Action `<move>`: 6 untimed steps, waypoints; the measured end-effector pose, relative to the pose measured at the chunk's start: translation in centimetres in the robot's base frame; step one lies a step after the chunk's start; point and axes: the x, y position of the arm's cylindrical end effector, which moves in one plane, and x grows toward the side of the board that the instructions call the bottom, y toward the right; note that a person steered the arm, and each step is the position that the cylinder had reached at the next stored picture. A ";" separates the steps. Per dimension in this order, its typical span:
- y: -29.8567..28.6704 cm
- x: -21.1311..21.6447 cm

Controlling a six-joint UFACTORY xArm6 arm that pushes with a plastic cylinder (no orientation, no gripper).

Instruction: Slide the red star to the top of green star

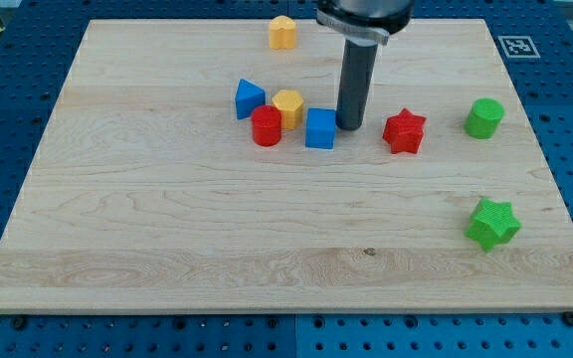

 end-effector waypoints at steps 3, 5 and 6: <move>2.0 0.1; 2.8 1.8; 2.8 1.8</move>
